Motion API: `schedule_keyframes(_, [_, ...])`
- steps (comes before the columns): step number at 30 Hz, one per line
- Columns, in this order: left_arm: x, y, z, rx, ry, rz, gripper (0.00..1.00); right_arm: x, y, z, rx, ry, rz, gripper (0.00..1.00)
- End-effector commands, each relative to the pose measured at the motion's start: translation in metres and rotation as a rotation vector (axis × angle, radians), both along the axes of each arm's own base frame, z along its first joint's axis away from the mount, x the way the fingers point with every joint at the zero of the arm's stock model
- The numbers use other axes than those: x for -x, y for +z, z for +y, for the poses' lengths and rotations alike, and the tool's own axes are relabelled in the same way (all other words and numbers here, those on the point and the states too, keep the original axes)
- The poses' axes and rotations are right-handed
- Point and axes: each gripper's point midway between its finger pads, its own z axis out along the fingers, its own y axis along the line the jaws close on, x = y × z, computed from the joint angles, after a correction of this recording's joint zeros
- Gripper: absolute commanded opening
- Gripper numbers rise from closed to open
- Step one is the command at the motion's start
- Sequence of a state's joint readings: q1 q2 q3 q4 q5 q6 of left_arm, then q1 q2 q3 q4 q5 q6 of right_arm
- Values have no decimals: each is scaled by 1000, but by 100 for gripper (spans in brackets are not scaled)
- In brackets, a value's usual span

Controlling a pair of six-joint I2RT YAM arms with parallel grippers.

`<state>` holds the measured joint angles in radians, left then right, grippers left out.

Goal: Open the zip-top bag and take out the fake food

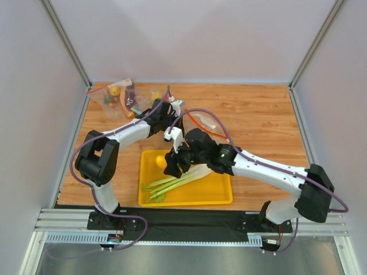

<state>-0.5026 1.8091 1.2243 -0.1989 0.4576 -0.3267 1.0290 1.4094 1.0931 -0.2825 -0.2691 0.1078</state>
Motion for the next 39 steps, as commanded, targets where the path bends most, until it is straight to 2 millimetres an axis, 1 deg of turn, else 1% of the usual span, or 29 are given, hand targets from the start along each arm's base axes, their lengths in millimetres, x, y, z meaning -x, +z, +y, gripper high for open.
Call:
schedule_keyframes(1, [-9, 26, -6, 30, -20, -71, 0, 3, 3, 34, -103, 19, 34, 35])
schedule_keyframes(2, [-9, 26, -7, 32, -21, -73, 0, -1, -7, 42, -101, 15, 39, 35])
schedule_keyframes(4, [-9, 28, -7, 34, -21, -73, 0, -5, -15, 50, -95, 4, 41, 34])
schedule_keyframes(5, [-9, 27, -7, 34, -21, -71, 0, -10, -25, 55, -84, -1, 43, 35])
schedule_keyframes(7, [-8, 27, -7, 34, -22, -71, 0, -17, -30, 62, -76, -16, 35, 36])
schedule_keyframes(8, [-9, 28, -7, 36, -22, -74, 0, -19, -41, 66, -58, -19, 39, 36])
schedule_keyframes(9, [-9, 30, -7, 38, -22, -78, 0, -21, -45, 68, -50, -23, 35, 37])
schedule_keyframes(10, [-9, 31, -7, 40, -22, -78, 0, -28, -53, 71, -30, -43, 25, 38])
schedule_keyframes(13, [-9, 32, -8, 42, -21, -78, 0, -33, -69, 74, 4, -65, 18, 52])
schedule_keyframes(14, [-9, 33, -8, 44, -23, -78, 0, -34, -71, 74, 9, -68, 17, 65])
schedule_keyframes(16, [-8, 33, -8, 47, -23, -77, 0, -36, -76, 75, 21, -70, 15, 75])
schedule_keyframes(17, [-9, 34, -9, 49, -23, -76, 0, -36, -76, 75, 22, -70, 13, 79])
schedule_keyframes(18, [-8, 35, -9, 53, -25, -75, 0, -36, -78, 74, 26, -65, 9, 81])
schedule_keyframes(20, [-8, 34, -9, 54, -24, -74, 0, -37, -73, 72, 22, -68, -4, 86])
schedule_keyframes(21, [-7, 36, -10, 56, -27, -76, 0, -37, -70, 71, 24, -64, -19, 86])
schedule_keyframes(24, [-7, 37, -7, 50, -21, -79, 0, -39, -58, 64, 31, -65, -61, 87])
schedule_keyframes(25, [-7, 37, -7, 47, -24, -86, 0, -40, -48, 58, 29, -78, -79, 86])
schedule_keyframes(27, [-7, 39, -7, 46, -24, -89, 0, -41, -36, 51, 26, -88, -108, 86])
schedule_keyframes(28, [-7, 40, -7, 48, -25, -90, 0, -42, -22, 41, 21, -106, -140, 86])
schedule_keyframes(29, [-8, 41, -7, 49, -24, -93, 0, -42, -14, 34, 18, -118, -157, 86])
schedule_keyframes(30, [-7, 43, -7, 52, -26, -93, 0, -43, 11, 24, -16, -149, -199, 86])
schedule_keyframes(31, [-7, 43, -7, 53, -26, -95, 0, -42, 18, 13, -2, -158, -219, 86])
schedule_keyframes(33, [-6, 45, -7, 56, -27, -94, 0, -47, 45, -7, -14, -218, -277, 86])
schedule_keyframes(34, [-6, 46, -8, 58, -28, -95, 0, -49, 74, -27, -37, -276, -325, 87])
schedule_keyframes(35, [-5, 44, -7, 53, -27, -93, 0, -51, 88, -37, -49, -305, -352, 87])
schedule_keyframes(36, [-5, 46, -6, 55, -26, -99, 0, -57, 103, -50, -54, -332, -389, 88])
schedule_keyframes(37, [-5, 46, -7, 54, -25, -100, 0, -60, 121, -68, -73, -375, -413, 88])
schedule_keyframes(38, [-7, 50, -7, 57, -23, -107, 0, -65, 135, -78, -93, -402, -422, 88])
schedule_keyframes(39, [-7, 52, -8, 64, -24, -106, 0, -80, 143, -97, -106, -456, -426, 88])
